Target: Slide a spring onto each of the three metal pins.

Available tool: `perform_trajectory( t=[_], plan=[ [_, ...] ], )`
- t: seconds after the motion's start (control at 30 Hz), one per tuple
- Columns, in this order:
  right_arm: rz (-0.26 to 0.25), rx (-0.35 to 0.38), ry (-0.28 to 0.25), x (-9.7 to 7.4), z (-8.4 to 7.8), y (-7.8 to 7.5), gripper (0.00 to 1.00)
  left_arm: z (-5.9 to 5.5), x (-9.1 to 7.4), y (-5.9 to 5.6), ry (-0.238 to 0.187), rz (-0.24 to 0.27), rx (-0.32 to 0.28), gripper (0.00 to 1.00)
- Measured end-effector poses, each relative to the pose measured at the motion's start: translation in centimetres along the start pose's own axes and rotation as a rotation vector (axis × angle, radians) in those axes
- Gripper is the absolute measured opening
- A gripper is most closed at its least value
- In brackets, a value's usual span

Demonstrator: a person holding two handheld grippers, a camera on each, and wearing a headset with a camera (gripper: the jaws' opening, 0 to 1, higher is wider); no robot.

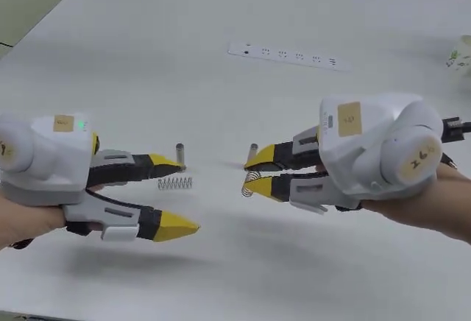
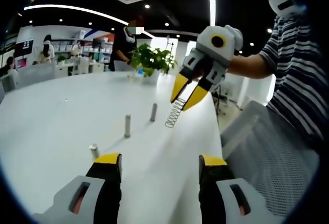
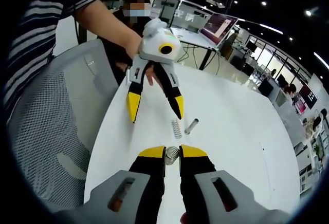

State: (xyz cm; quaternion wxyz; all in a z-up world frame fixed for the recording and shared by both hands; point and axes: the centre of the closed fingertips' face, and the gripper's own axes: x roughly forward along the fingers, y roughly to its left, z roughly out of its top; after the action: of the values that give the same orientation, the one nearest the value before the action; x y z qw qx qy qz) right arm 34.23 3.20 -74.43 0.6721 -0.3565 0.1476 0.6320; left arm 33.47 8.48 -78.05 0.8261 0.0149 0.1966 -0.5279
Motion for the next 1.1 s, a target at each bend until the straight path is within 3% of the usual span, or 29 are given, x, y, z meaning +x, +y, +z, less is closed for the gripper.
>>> perform_trajectory(
  t=[0.2,0.5,0.67,0.9,1.1],
  plan=[
    [-0.002,0.008,0.002,0.1,-0.2,-0.1,0.07,-0.2,-1.2,0.8,-0.018,0.033,-0.020,0.63],
    [0.000,0.010,0.012,0.2,-0.5,-0.2,0.07,-0.2,-2.2,1.2,-0.057,0.062,-0.039,0.85],
    [0.003,0.011,0.020,0.3,-0.7,-0.3,0.07,0.0,-2.5,2.0,-0.073,0.109,-0.035,0.98],
    [0.019,0.028,0.035,0.4,-1.0,-0.3,0.07,-0.2,-2.7,2.3,-0.073,0.119,-0.040,0.98],
    [0.057,0.091,0.048,0.5,-1.6,-0.4,0.07,0.0,-2.8,2.4,-0.078,0.126,-0.042,0.98]
  ],
)
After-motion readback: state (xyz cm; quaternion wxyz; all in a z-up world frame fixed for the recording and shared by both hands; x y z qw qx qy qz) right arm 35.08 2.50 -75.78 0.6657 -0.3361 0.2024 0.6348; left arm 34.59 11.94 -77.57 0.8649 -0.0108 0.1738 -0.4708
